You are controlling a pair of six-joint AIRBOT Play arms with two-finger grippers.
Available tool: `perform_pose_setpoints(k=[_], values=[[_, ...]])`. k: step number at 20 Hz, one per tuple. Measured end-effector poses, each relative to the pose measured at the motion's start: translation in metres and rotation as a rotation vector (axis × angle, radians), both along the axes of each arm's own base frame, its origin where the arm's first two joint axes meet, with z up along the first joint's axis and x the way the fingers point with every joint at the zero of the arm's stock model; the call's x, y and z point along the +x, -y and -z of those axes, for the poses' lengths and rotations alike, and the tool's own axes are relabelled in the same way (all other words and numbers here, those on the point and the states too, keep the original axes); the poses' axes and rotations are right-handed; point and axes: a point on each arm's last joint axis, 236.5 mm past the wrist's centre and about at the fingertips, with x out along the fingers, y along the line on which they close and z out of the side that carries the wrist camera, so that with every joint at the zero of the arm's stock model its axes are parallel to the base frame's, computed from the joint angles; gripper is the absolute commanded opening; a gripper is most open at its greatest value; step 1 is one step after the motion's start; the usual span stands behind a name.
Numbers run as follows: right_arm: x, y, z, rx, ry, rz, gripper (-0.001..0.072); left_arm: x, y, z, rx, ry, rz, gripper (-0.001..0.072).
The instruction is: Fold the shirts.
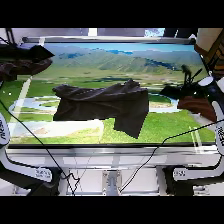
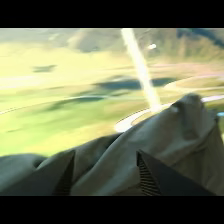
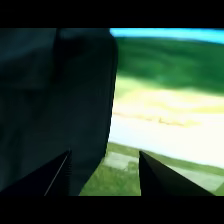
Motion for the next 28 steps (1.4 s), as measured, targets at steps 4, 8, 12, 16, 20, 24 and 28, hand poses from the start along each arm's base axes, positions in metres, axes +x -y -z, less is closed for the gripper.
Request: perform_pose_setpoints(k=[4, 8, 12, 16, 20, 24, 28], values=[[-0.051, -0.033, 0.038, 0.082, -0.166, -0.037, 0.0476, -0.035, -0.024, 0.026, 0.121, -0.166, -0.014, 0.0485], [-0.066, -0.068, 0.063, 0.075, -0.197, -0.047, 0.0428, -0.065, -0.052, 0.073, 0.15, -0.361, -0.06, 0.0485], [-0.057, -0.099, 0.071, 0.044, -0.145, -0.057, 0.0288, -0.109, -0.088, 0.133, 0.117, -0.593, -0.136, 0.0475], [-0.041, -0.106, 0.075, 0.002, -0.078, -0.028, 0.0024, -0.15, -0.112, 0.175, 0.035, -0.755, -0.212, 0.0454], [-0.034, -0.107, 0.075, -0.012, -0.044, -0.016, 0.0024, -0.166, -0.105, 0.201, -0.057, -0.814, -0.24, 0.0517], [-0.031, -0.107, 0.075, -0.018, -0.031, -0.011, 0.0024, -0.179, -0.083, 0.237, -0.15, -0.846, -0.237, 0.052], [-0.03, -0.107, 0.075, -0.018, -0.027, -0.008, 0.0024, -0.177, -0.064, 0.269, -0.212, -0.809, -0.269, 0.0515]])
